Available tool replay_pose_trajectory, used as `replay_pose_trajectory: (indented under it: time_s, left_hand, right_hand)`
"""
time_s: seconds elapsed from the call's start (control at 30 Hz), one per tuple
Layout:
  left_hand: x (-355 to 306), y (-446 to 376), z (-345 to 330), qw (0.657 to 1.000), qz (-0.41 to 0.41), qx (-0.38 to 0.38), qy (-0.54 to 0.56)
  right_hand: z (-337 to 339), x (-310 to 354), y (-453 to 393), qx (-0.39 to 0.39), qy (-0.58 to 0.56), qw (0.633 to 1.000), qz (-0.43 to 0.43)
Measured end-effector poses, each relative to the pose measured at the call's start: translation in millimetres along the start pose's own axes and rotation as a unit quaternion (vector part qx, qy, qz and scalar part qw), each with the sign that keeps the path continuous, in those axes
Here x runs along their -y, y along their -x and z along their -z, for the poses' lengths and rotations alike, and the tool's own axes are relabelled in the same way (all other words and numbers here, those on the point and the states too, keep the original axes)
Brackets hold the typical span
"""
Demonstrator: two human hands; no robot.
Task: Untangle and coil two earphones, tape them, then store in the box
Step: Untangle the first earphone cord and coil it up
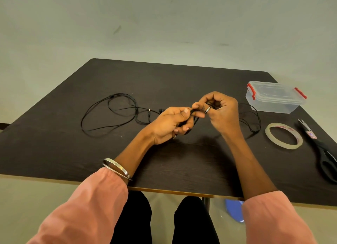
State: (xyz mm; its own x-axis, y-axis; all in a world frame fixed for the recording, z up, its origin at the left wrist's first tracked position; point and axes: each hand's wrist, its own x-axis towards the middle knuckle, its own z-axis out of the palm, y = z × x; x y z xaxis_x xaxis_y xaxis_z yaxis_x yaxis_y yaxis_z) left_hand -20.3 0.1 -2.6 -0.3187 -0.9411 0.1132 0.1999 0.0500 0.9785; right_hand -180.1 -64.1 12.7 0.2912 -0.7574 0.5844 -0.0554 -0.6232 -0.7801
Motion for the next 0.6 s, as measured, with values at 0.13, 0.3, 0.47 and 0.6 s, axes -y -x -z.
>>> replay_pose_trajectory:
  time_s: [0.13,0.3,0.47,0.6]
  left_hand:
    - [0,-1,5,0.995,-0.036,-0.012,0.097]
    - [-9,-2,15,0.965,-0.101,-0.088,0.223]
    - [-11,-3,21,0.950,-0.128,-0.202,0.201]
    - [-7,-6,17,0.943,-0.116,-0.277,0.144]
  right_hand:
    - [1,-4,-2,0.017,0.019,1.000,0.001]
    - [-8,-12,4,0.128,0.099,0.986,-0.034]
    - [-22,-7,16,0.233,0.182,0.955,0.007]
    - [-26,-9,16,0.277,0.279,0.913,0.109]
